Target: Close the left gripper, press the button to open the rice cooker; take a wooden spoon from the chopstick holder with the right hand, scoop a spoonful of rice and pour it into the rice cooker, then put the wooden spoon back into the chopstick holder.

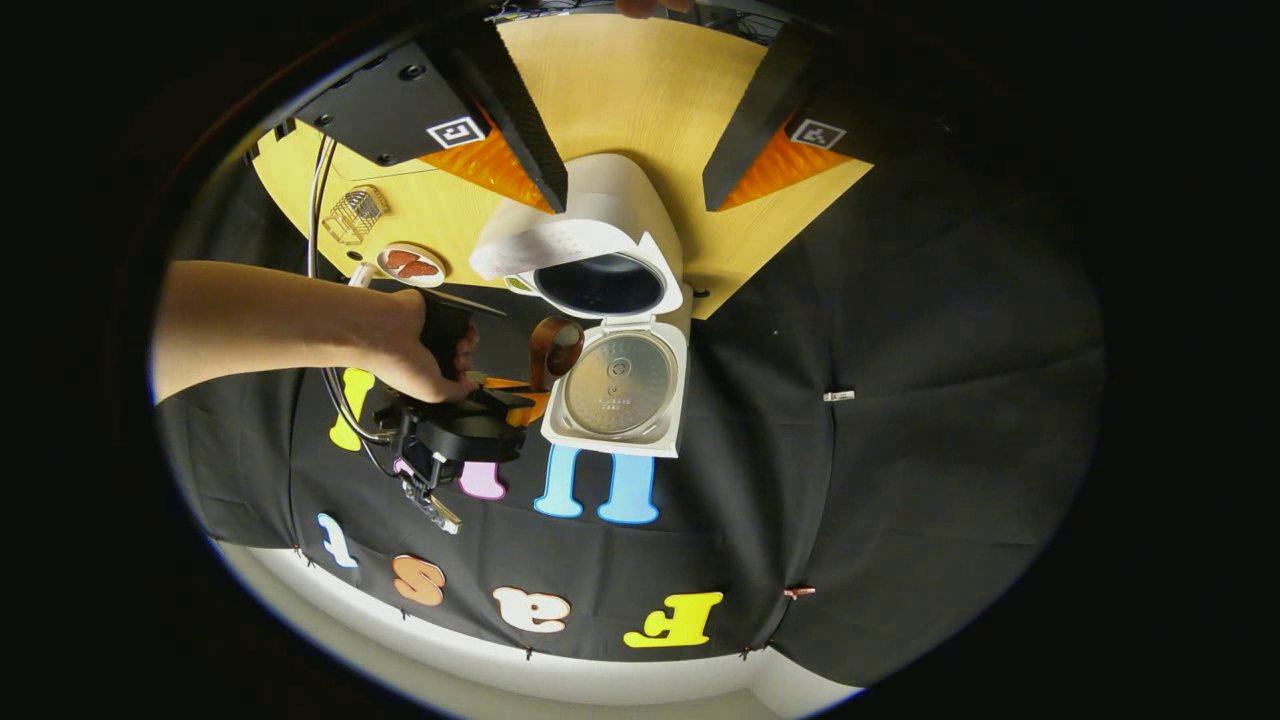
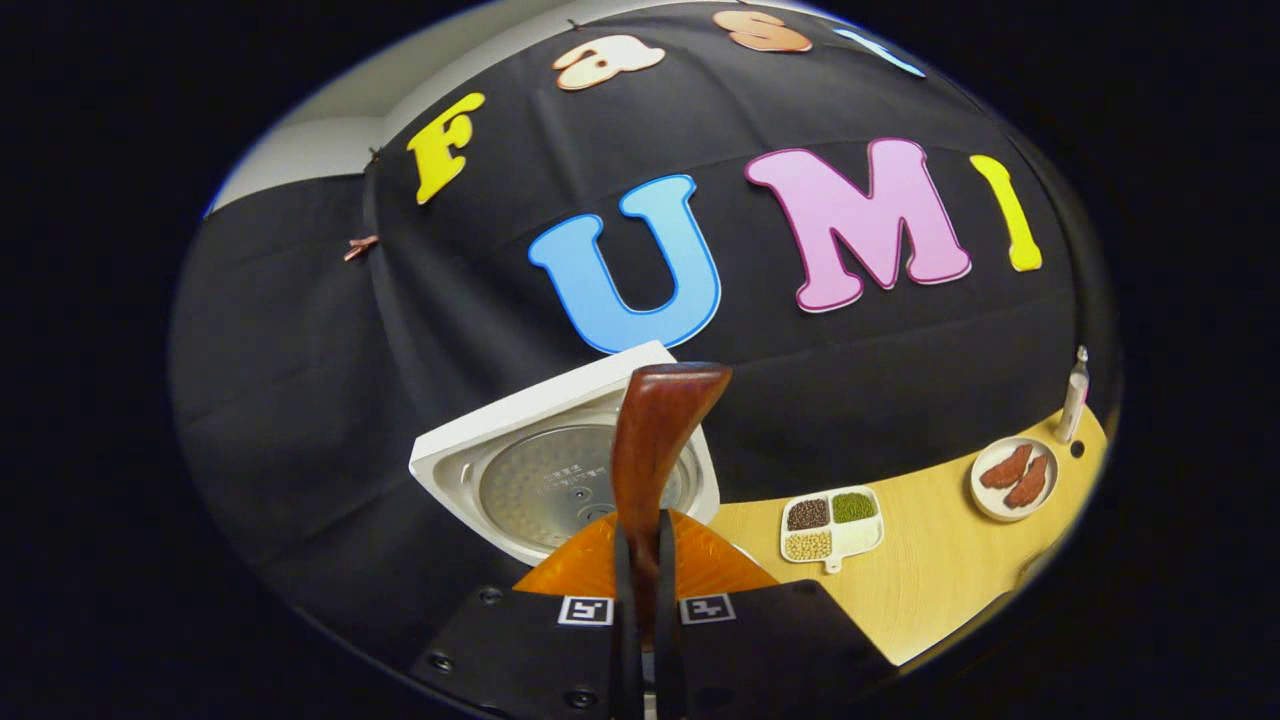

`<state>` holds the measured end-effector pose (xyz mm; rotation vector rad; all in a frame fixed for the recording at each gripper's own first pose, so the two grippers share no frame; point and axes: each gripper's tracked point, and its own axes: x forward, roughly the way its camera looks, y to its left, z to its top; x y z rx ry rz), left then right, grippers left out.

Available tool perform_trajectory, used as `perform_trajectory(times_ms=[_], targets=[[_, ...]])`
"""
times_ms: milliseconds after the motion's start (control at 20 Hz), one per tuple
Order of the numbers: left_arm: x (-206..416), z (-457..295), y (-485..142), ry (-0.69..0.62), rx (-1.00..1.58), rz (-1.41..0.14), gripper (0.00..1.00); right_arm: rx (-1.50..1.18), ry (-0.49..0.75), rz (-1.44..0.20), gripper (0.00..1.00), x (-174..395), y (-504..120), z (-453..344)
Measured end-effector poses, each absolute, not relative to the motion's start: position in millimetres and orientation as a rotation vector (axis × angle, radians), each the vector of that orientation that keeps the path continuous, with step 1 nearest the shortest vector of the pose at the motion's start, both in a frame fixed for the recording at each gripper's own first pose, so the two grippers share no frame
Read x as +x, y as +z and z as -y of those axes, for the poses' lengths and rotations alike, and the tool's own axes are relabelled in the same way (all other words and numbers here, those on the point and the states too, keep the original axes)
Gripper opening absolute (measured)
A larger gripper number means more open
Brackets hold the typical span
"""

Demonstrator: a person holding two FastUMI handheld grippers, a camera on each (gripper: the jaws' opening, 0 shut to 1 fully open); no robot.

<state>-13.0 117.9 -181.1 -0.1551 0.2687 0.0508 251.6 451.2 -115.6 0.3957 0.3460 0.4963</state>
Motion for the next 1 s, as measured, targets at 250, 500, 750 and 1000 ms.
perform_trajectory(times_ms=[250,500,750,1000], targets=[[-12,-127,-187,0.060,-0.159,-0.283,0.95,0.197,0.554,-0.291,0.09,254,-115,-473],[-6,-131,-188,0.062,-0.166,-0.280,0.95,-0.007,0.633,-0.237,0.10,243,-117,-496],[-6,-133,-192,0.068,-0.173,-0.289,0.95,-0.241,0.721,-0.166,0.10,227,-128,-513],[-6,-132,-194,0.068,-0.174,-0.291,0.95,-0.440,0.811,-0.098,0.09,203,-142,-528]])
